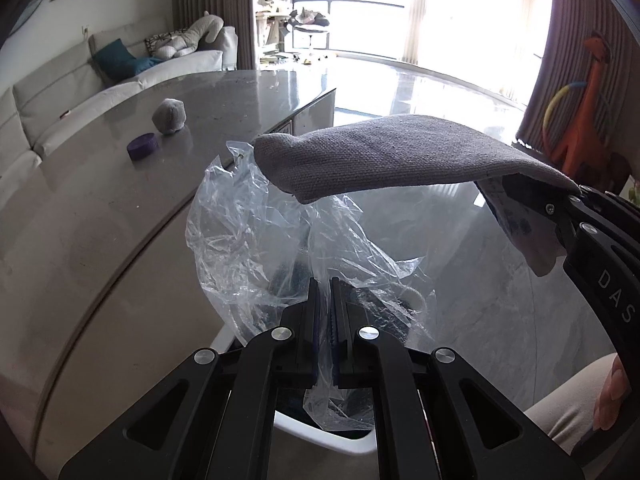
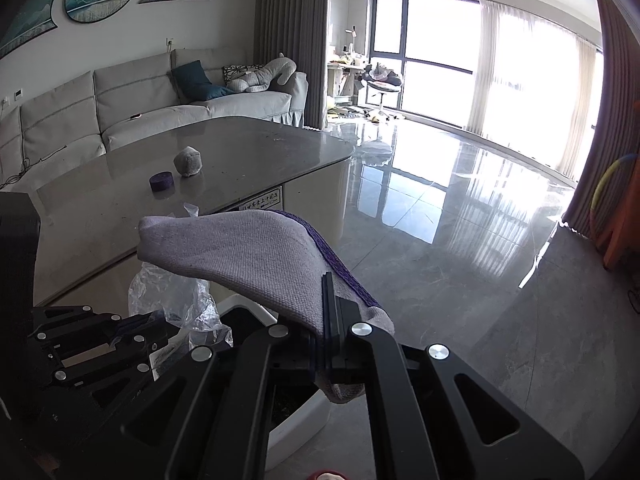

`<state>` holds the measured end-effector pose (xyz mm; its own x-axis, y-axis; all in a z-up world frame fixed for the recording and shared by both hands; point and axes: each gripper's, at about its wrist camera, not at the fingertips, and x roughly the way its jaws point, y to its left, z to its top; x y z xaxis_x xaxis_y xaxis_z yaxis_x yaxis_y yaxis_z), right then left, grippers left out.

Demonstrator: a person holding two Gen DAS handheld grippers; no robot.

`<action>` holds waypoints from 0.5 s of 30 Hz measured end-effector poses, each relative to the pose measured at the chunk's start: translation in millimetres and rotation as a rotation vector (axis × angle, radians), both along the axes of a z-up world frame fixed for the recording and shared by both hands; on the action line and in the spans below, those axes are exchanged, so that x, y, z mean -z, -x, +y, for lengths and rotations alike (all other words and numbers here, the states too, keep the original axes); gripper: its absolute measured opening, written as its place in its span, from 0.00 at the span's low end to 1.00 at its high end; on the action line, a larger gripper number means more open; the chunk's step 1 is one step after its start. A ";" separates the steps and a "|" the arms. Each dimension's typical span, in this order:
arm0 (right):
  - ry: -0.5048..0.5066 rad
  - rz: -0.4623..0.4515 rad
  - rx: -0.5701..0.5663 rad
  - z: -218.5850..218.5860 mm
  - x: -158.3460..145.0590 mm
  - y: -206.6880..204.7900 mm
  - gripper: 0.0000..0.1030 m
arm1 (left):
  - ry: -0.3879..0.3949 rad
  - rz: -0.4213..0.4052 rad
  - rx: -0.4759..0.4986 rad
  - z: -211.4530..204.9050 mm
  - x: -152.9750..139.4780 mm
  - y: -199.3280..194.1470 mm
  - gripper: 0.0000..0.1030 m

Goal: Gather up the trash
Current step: 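Carry the plastic bag and cloth over the white bin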

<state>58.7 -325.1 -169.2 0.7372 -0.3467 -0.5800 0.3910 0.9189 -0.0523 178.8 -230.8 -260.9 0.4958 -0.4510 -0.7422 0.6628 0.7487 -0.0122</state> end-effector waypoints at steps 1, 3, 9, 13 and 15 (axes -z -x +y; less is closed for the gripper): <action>-0.004 0.002 0.002 -2.0 1.0 -0.2 0.03 | -0.003 0.007 0.003 -1.5 3.0 -0.9 0.04; -0.008 0.006 0.009 -4.5 3.1 -2.3 0.03 | -0.008 0.023 0.006 -3.0 8.9 -3.5 0.04; -0.024 0.016 0.010 -3.7 7.6 -8.1 0.03 | -0.028 0.060 0.027 -7.3 24.7 -8.8 0.04; -0.020 0.029 0.005 -1.5 9.8 -12.9 0.03 | -0.016 0.096 0.041 -4.8 30.8 -18.2 0.15; -0.016 0.036 0.003 0.1 11.0 -15.1 0.03 | -0.030 0.137 0.052 -5.5 38.2 -20.5 0.97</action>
<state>73.8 -324.9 -180.2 0.7148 -0.3388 -0.6118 0.3915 0.9188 -0.0514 199.3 -236.3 -299.1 0.3653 -0.4504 -0.8147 0.6947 0.7144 -0.0835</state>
